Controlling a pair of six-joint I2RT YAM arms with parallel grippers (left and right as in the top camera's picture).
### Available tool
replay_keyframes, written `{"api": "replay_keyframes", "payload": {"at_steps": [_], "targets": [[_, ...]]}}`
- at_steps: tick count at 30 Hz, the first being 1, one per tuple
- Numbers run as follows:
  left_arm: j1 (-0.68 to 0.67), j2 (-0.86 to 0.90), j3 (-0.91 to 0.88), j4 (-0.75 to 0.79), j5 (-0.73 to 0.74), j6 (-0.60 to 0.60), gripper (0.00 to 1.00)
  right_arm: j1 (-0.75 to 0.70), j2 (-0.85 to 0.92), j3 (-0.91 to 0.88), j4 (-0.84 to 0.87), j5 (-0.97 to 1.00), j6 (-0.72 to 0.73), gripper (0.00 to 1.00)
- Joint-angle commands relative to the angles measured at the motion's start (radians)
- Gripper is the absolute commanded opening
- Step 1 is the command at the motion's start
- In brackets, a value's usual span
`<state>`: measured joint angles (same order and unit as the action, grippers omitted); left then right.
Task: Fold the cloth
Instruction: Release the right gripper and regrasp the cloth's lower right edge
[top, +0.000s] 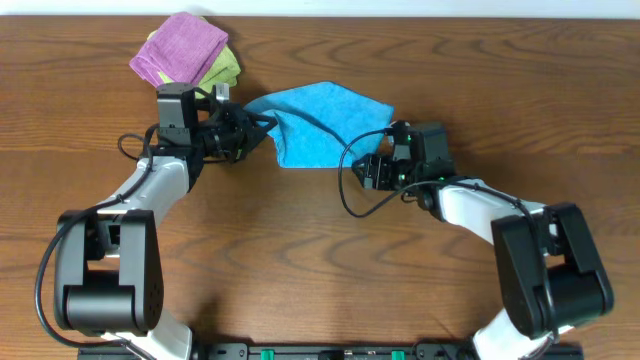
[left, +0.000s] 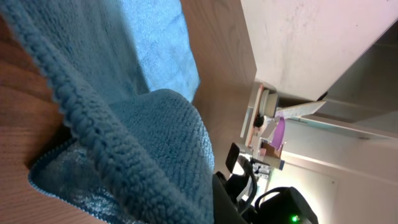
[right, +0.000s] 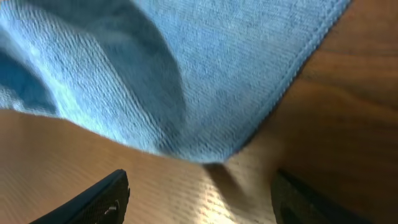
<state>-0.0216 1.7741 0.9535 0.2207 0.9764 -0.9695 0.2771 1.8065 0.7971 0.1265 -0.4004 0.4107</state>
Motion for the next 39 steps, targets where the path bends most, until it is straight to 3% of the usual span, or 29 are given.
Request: {"api": "replay_keyframes", "payload": {"at_steps": [1, 6, 8, 10, 12, 14, 24, 27, 28, 32, 34, 35, 39], "targets": [[0.002, -0.002, 0.002, 0.0, 0.006, 0.012, 0.06, 0.018, 0.042, -0.006, 0.028, 0.0, 0.07, 0.72], [0.002, -0.002, 0.002, 0.0, 0.012, 0.012, 0.06, 0.043, 0.082, -0.005, 0.122, 0.007, 0.127, 0.68], [0.002, -0.002, 0.002, 0.0, 0.012, 0.012, 0.06, 0.05, 0.1, -0.005, 0.141, 0.008, 0.135, 0.62], [0.002, -0.002, 0.002, 0.001, 0.012, 0.012, 0.06, 0.051, 0.103, -0.005, 0.153, 0.008, 0.135, 0.45], [0.002, -0.002, 0.002, 0.001, 0.012, 0.012, 0.05, 0.046, 0.098, -0.004, 0.162, 0.004, 0.135, 0.07], [0.002, -0.002, 0.002, 0.001, 0.012, 0.012, 0.06, 0.029, 0.072, -0.002, 0.161, -0.027, 0.135, 0.01], [0.035, -0.002, 0.002, 0.001, 0.012, 0.012, 0.06, -0.027, -0.306, 0.0, 0.01, -0.098, 0.166, 0.02], [0.032, -0.002, 0.002, 0.0, 0.016, 0.012, 0.06, -0.028, -0.399, 0.004, 0.011, 0.001, 0.177, 0.07], [0.029, -0.002, 0.002, 0.0, 0.019, 0.012, 0.06, -0.033, -0.401, 0.004, 0.007, 0.041, 0.177, 0.19], [0.027, -0.002, 0.002, 0.0, 0.019, 0.012, 0.06, -0.049, -0.363, 0.003, -0.036, 0.101, 0.176, 0.42], [0.027, -0.002, 0.002, 0.0, 0.02, 0.012, 0.06, -0.057, -0.337, 0.003, -0.06, 0.135, 0.176, 0.59], [0.027, -0.002, 0.002, 0.0, 0.022, 0.012, 0.06, -0.062, -0.33, 0.003, -0.069, 0.137, 0.175, 0.64], [0.027, -0.002, 0.002, 0.0, 0.032, 0.012, 0.06, -0.068, -0.327, 0.004, -0.112, 0.069, 0.175, 0.66]]}}
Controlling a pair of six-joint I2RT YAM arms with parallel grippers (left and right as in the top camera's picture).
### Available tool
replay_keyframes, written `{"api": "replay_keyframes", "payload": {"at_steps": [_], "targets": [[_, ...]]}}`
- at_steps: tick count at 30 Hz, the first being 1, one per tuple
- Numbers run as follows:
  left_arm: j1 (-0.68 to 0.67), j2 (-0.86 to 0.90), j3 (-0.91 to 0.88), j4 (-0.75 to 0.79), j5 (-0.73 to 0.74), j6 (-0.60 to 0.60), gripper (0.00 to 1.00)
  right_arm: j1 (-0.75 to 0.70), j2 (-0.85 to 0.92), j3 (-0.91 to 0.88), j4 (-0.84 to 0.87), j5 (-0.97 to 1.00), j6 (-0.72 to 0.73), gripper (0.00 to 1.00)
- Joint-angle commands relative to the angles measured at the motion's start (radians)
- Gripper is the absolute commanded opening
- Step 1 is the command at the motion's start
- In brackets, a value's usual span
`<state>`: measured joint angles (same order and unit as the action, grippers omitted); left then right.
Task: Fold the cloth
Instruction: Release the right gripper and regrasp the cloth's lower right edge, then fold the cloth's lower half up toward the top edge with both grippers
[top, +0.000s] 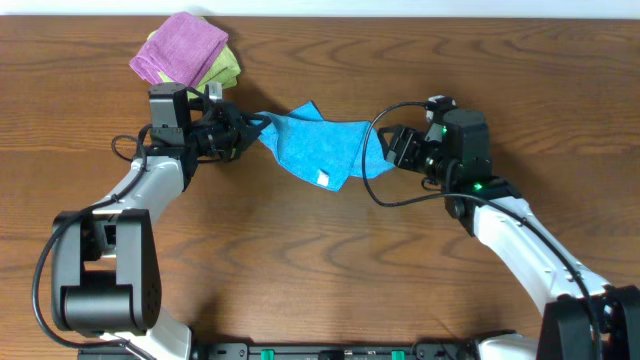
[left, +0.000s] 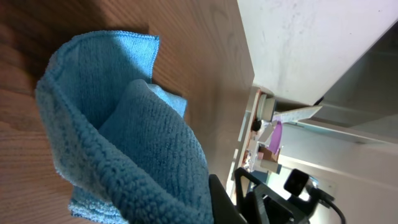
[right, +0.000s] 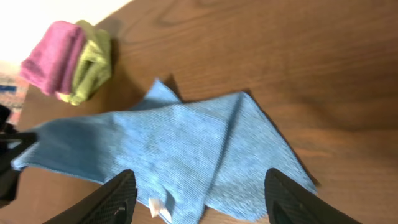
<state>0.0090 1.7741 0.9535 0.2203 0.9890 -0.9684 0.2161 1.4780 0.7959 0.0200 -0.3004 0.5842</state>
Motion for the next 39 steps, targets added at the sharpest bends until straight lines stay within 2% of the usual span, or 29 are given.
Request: {"api": "replay_keyframes", "payload": {"at_steps": [1, 4, 7, 10, 25, 31, 34, 39], "targets": [[-0.004, -0.002, 0.002, 0.0, 0.02, 0.011, 0.06, -0.006, 0.001, 0.005, -0.014, -0.093, 0.002, 0.66], [-0.004, -0.002, 0.002, 0.0, 0.021, 0.011, 0.06, 0.014, 0.002, 0.005, -0.1, -0.205, 0.007, 0.68], [-0.004, -0.002, 0.002, 0.0, 0.021, 0.012, 0.06, 0.057, 0.006, 0.004, -0.225, -0.178, 0.006, 0.7], [-0.004, -0.002, 0.002, 0.0, 0.021, 0.012, 0.06, 0.103, 0.046, 0.004, -0.241, -0.174, 0.023, 0.7], [-0.004, -0.002, 0.002, 0.0, 0.025, 0.011, 0.06, 0.146, 0.311, 0.004, -0.036, -0.191, 0.192, 0.62], [-0.004, -0.002, 0.002, 0.0, 0.026, 0.011, 0.06, 0.223, 0.402, 0.004, 0.103, -0.162, 0.257, 0.62], [-0.004, -0.002, 0.002, 0.0, 0.027, 0.011, 0.06, 0.245, 0.422, 0.004, 0.13, -0.113, 0.251, 0.6], [-0.003, -0.002, 0.002, 0.0, 0.036, 0.011, 0.06, 0.243, 0.422, 0.004, 0.152, -0.032, 0.135, 0.52]]}}
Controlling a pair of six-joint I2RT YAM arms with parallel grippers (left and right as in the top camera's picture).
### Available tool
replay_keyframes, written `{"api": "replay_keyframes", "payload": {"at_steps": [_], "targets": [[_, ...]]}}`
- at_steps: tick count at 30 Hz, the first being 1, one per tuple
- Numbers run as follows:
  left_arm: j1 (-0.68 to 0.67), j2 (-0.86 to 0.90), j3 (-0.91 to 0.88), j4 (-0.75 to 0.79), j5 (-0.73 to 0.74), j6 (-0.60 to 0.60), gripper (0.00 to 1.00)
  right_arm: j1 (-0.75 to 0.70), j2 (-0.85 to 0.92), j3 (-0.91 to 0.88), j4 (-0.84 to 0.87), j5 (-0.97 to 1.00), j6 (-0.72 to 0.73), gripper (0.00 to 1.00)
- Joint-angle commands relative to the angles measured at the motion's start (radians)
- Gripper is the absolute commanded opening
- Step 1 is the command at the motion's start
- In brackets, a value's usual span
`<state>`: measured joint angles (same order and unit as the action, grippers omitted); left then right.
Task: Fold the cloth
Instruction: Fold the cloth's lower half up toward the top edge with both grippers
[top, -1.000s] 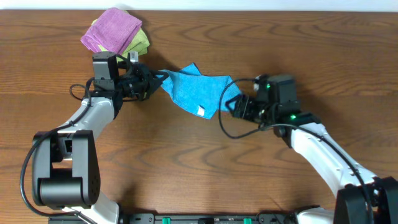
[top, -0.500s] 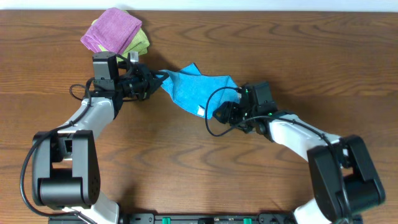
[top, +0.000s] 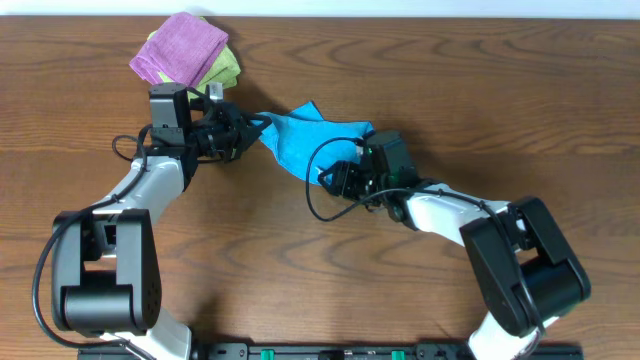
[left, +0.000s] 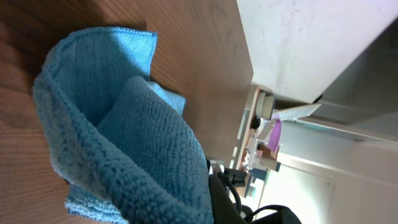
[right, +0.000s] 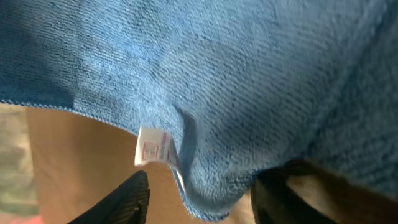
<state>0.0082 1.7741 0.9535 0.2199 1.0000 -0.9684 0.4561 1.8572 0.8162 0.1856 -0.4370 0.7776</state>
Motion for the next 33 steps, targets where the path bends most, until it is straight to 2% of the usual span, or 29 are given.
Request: {"api": "replay_keyframes", "payload": {"at_steps": [1, 3, 5, 9, 15, 18, 23, 28, 33], "targets": [[-0.003, -0.002, 0.002, 0.001, 0.025, 0.011, 0.06, -0.005, 0.043, -0.016, -0.013, 0.104, -0.061, 0.44], [-0.003, -0.002, 0.002, 0.0, 0.026, 0.011, 0.06, -0.014, 0.043, -0.016, -0.013, 0.104, -0.061, 0.27], [-0.003, -0.002, 0.002, 0.001, 0.025, 0.011, 0.06, -0.024, 0.035, -0.016, -0.014, 0.104, -0.062, 0.02], [-0.001, -0.002, 0.002, 0.05, 0.068, 0.023, 0.06, -0.048, -0.036, -0.016, -0.017, 0.089, -0.105, 0.01], [0.0, -0.002, 0.026, 0.111, 0.066, -0.006, 0.06, -0.127, -0.311, -0.009, -0.077, 0.09, -0.151, 0.01], [-0.005, -0.002, 0.038, 0.133, 0.05, -0.026, 0.06, -0.186, -0.383, 0.032, -0.086, 0.091, -0.151, 0.02], [-0.02, -0.002, 0.079, 0.181, -0.071, -0.065, 0.06, -0.235, -0.314, 0.235, -0.235, 0.106, -0.27, 0.01], [-0.055, 0.015, 0.175, 0.181, -0.212, -0.062, 0.06, -0.253, -0.148, 0.494, -0.355, 0.116, -0.347, 0.02], [-0.068, 0.078, 0.333, 0.175, -0.216, -0.06, 0.06, -0.27, -0.038, 0.719, -0.45, 0.117, -0.391, 0.01]]}}
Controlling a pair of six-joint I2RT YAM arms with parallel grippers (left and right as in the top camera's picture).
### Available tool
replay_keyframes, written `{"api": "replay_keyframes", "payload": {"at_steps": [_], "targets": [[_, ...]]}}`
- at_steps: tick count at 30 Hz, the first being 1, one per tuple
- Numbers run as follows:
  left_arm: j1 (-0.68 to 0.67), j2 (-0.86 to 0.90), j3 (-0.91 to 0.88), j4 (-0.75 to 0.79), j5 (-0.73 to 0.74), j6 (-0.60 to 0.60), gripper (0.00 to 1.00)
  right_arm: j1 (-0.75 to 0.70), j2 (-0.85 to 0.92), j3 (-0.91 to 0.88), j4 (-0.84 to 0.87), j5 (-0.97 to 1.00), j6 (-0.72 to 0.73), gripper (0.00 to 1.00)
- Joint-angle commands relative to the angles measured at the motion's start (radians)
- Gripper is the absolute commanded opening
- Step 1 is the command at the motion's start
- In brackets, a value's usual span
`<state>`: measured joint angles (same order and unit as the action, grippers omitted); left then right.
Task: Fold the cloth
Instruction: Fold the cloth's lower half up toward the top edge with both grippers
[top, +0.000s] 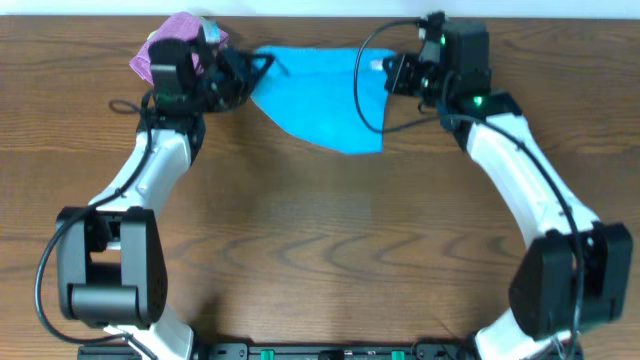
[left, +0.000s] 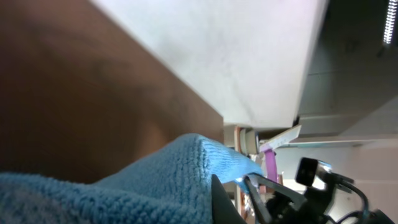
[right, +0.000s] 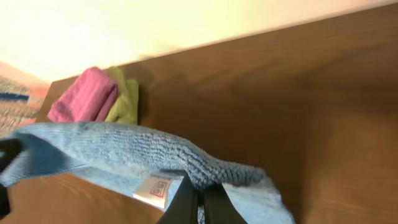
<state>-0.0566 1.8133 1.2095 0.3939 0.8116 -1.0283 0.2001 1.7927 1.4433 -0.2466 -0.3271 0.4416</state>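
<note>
The blue cloth (top: 320, 95) hangs spread between both grippers over the far side of the table, its lower point drooping toward the wood. My left gripper (top: 263, 68) is shut on the cloth's left corner; in the left wrist view the blue terry (left: 124, 193) fills the bottom beside one dark finger (left: 221, 204). My right gripper (top: 386, 70) is shut on the right corner. In the right wrist view its fingertips (right: 200, 200) pinch the cloth's edge (right: 130, 146) right beside a white tag (right: 155, 185).
A folded purple cloth (top: 172, 42) lies at the far left behind my left gripper; the right wrist view shows it (right: 84, 102) with a green cloth (right: 125, 99) beside it. The wooden table (top: 320, 240) ends in a far edge (top: 300, 18) just behind the cloth.
My right gripper, then open low at the cloth's near corner by the tag, is now shut on that corner. Both grippers stand higher and farther back, and the cloth is stretched between them.
At first my left gripper held the cloth's left corner while the right was open at its right edge. Then the right was raised off to the right, the cloth bunched. Then it sat open by the tag. Now both hold corners, cloth lifted and spread.
</note>
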Motion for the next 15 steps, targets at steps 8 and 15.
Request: {"api": "replay_keyframes", "payload": {"at_steps": [8, 15], "targets": [[0.006, 0.045, 0.136, -0.162, 0.146, 0.12, 0.06, -0.027, 0.031, 0.27, -0.314, 0.022, -0.19, 0.01], [0.006, 0.045, 0.136, -0.561, 0.245, 0.386, 0.06, -0.024, 0.029, 0.271, -0.658, 0.086, -0.241, 0.01]]}}
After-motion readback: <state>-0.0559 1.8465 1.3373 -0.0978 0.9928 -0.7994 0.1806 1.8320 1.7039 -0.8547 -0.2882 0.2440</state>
